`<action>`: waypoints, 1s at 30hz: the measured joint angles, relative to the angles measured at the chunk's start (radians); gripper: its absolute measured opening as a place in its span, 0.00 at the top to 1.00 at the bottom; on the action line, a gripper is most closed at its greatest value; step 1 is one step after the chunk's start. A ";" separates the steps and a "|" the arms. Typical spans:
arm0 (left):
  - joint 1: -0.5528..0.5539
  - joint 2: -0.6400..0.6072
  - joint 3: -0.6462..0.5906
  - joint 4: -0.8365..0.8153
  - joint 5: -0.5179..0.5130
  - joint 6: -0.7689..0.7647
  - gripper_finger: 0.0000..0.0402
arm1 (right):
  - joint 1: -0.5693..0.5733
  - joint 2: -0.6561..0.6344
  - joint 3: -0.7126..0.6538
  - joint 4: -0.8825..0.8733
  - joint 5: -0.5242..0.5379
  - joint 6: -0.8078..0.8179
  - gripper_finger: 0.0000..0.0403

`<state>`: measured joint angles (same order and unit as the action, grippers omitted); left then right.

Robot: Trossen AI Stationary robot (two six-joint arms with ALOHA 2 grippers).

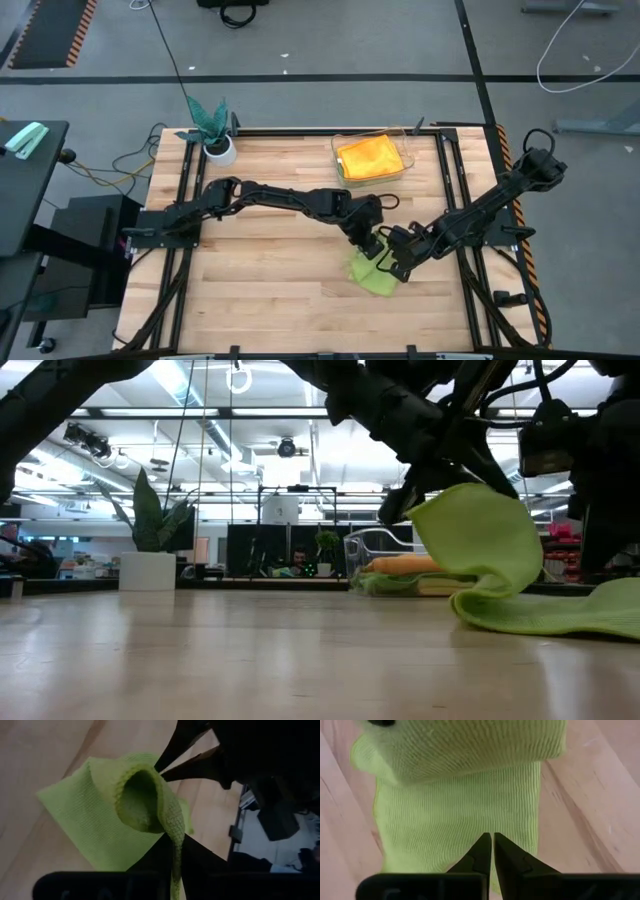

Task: Fold microfiber towels
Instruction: Fold the light green towel

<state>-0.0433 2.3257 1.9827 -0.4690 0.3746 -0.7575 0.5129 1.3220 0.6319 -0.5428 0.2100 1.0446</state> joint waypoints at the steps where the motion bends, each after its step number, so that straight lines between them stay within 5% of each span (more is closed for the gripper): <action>1: 0.000 0.000 0.000 0.006 0.004 -0.010 0.91 | 0.003 0.000 0.000 0.000 0.000 0.014 0.94; 17: -0.042 0.069 -0.001 0.153 0.087 -0.095 0.80 | 0.032 0.017 0.000 0.015 0.020 0.065 0.99; 30: -0.052 0.068 0.000 0.246 0.132 -0.108 0.81 | 0.118 -0.205 0.060 -0.220 0.133 0.155 0.99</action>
<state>-0.0948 2.3932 1.9831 -0.2232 0.5064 -0.8652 0.6308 1.1170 0.6922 -0.7632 0.3434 1.2000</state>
